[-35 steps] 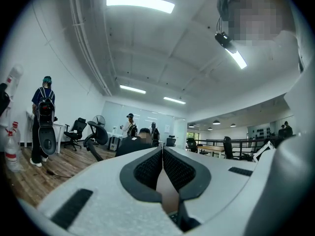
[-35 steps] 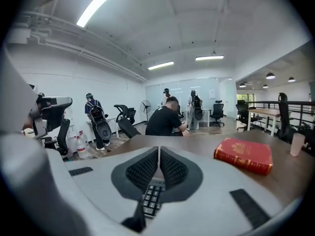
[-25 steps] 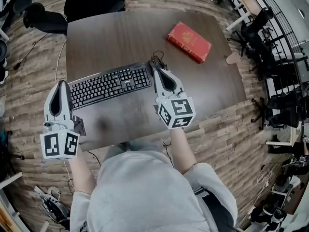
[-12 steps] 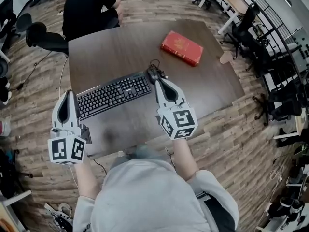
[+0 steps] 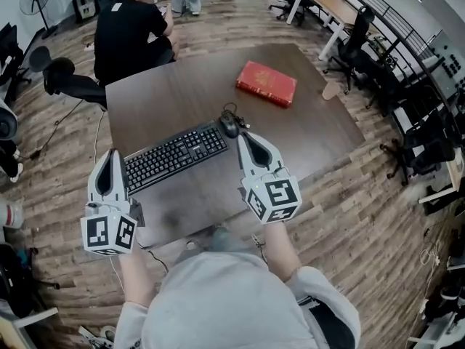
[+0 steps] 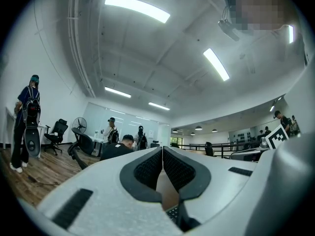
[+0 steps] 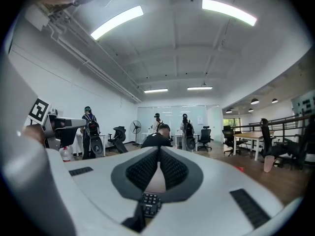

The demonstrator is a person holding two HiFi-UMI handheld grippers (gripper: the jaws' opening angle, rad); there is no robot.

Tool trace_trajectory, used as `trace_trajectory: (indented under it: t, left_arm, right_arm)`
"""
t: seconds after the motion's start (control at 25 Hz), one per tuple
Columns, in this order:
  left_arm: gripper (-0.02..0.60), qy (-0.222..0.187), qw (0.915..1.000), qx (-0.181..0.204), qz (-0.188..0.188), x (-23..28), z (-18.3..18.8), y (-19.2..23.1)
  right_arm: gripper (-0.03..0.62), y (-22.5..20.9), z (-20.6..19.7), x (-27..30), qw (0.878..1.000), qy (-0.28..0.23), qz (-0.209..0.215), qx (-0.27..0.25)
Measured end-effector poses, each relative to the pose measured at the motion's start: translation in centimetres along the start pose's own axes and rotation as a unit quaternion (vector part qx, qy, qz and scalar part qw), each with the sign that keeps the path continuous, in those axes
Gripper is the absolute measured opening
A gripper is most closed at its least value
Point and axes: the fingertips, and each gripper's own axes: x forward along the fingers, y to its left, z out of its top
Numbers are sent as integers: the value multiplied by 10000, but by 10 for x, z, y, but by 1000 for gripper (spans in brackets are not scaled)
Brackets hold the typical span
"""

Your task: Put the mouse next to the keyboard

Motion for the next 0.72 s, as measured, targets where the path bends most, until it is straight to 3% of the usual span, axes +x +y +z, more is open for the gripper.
trace_trajectory:
  t: [0.72]
  left_arm:
    - [12, -145, 9995, -56, -292, -16, 13, -11]
  right_arm:
    - [20, 14, 19, -38, 9993, -294, -225, -48]
